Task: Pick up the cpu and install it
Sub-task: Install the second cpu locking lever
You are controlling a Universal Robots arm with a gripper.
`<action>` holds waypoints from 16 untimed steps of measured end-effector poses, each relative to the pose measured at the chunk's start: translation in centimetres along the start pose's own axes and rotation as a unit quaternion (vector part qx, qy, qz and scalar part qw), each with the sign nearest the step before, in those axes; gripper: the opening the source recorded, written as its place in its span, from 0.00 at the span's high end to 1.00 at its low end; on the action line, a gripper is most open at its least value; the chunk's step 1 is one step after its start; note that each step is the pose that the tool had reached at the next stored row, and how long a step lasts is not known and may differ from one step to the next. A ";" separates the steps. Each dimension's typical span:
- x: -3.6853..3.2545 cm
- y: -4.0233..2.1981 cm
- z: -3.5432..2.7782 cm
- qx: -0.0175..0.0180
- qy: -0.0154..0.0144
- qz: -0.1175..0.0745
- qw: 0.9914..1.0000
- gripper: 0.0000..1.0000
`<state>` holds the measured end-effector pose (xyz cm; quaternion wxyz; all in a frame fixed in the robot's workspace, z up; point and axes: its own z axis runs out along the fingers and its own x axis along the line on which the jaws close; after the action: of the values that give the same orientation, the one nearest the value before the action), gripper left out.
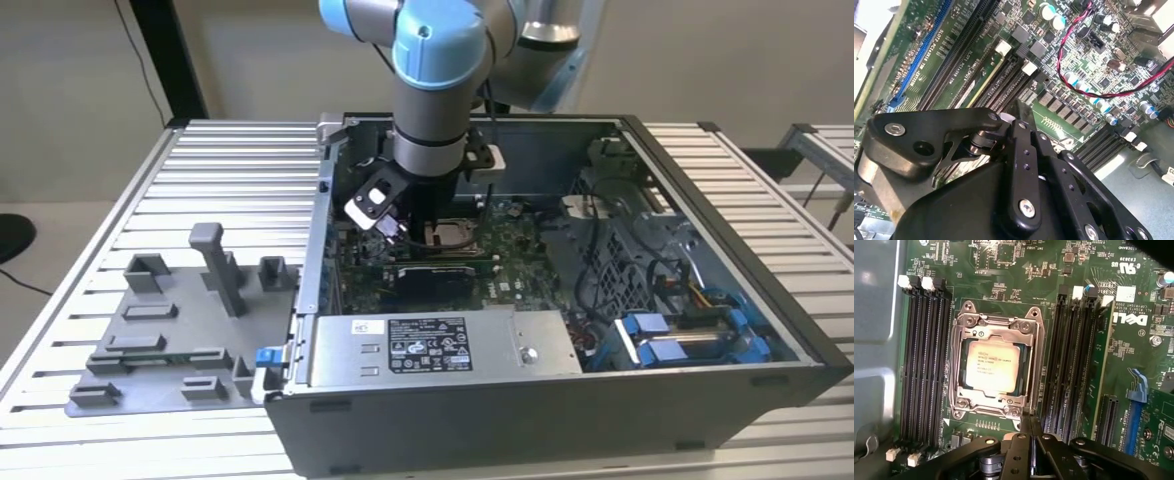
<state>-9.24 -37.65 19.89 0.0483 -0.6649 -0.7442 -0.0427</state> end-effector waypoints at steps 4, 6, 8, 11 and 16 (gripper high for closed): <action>-0.05 -0.03 -1.03 0.006 0.000 0.001 1.000 1.00; 0.03 -0.03 -1.78 0.006 0.000 0.001 1.000 1.00; 0.15 -0.03 -2.66 0.006 0.000 0.001 1.000 1.00; 0.30 -0.03 -3.87 0.006 0.000 0.001 1.000 1.00; 0.51 -0.03 -5.49 0.005 -0.001 0.001 1.000 1.00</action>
<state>-9.24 -37.85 25.40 0.0504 -0.6651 -0.7441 -0.0384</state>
